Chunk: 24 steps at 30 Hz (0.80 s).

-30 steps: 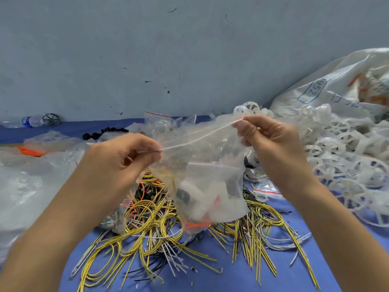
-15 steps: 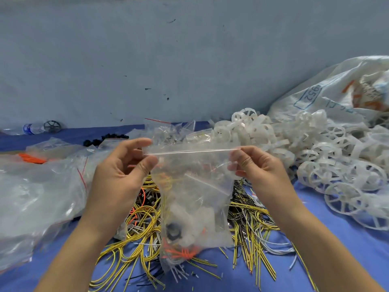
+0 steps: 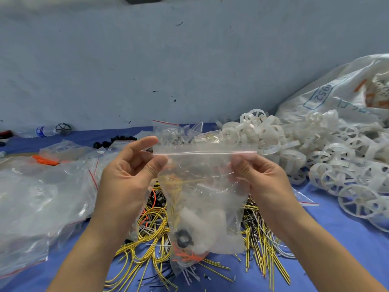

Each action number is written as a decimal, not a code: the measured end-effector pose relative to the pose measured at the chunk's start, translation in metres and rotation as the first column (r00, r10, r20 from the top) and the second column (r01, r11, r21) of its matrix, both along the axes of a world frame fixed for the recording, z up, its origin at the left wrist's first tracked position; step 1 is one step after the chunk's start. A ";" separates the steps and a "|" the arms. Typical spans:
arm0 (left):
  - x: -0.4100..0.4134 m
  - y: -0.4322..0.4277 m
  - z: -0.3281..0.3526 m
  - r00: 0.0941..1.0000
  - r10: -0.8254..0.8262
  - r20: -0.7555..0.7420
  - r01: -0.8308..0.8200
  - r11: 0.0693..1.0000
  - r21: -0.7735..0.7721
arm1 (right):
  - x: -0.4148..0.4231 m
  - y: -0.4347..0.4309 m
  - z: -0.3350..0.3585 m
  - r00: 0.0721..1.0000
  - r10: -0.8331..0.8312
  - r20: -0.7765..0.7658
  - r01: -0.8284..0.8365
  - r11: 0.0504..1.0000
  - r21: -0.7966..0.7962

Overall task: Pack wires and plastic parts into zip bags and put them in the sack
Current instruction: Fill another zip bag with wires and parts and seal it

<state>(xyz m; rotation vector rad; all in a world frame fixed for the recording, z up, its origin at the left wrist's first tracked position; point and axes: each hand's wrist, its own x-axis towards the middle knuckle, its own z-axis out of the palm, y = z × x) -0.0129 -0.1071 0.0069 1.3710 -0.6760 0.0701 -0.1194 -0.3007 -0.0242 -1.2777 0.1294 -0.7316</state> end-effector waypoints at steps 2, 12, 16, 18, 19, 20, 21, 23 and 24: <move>-0.003 0.003 0.007 1.000 -0.017 -0.011 0.017 1.000 -0.024 | -0.007 -0.001 0.012 1.000 0.008 0.023 -0.008 1.000 -0.025; -0.022 0.022 0.042 0.961 -0.249 0.121 0.262 0.959 -0.105 | -0.054 -0.012 0.069 0.990 0.134 0.055 -0.121 0.974 -0.192; -0.004 0.009 0.011 0.984 -0.168 0.058 0.165 0.985 0.049 | -0.037 -0.019 0.043 0.987 0.055 -0.150 -0.078 0.986 -0.150; 0.000 -0.001 -0.010 0.986 -0.166 -0.005 0.165 0.976 0.141 | -0.028 -0.023 0.029 0.966 0.026 -0.259 -0.069 0.985 -0.156; 0.001 -0.004 -0.019 0.986 -0.168 -0.017 0.168 0.969 0.182 | -0.025 -0.025 0.024 0.954 0.003 -0.299 -0.060 0.982 -0.182; 0.002 -0.007 -0.026 0.985 -0.171 -0.013 0.169 0.960 0.221 | -0.023 -0.027 0.021 0.945 -0.027 -0.327 -0.051 0.972 -0.229; 0.001 -0.010 -0.031 0.985 -0.175 0.006 0.168 0.951 0.261 | -0.022 -0.029 0.019 0.938 -0.071 -0.339 -0.038 0.952 -0.305; -0.002 -0.013 -0.035 0.980 -0.187 0.064 0.157 0.934 0.320 | -0.023 -0.030 0.019 0.933 -0.206 -0.294 0.022 0.849 -0.528; -0.004 -0.015 -0.036 0.978 -0.192 0.085 0.156 0.935 0.319 | -0.023 -0.029 0.020 0.931 -0.281 -0.232 0.063 0.752 -0.656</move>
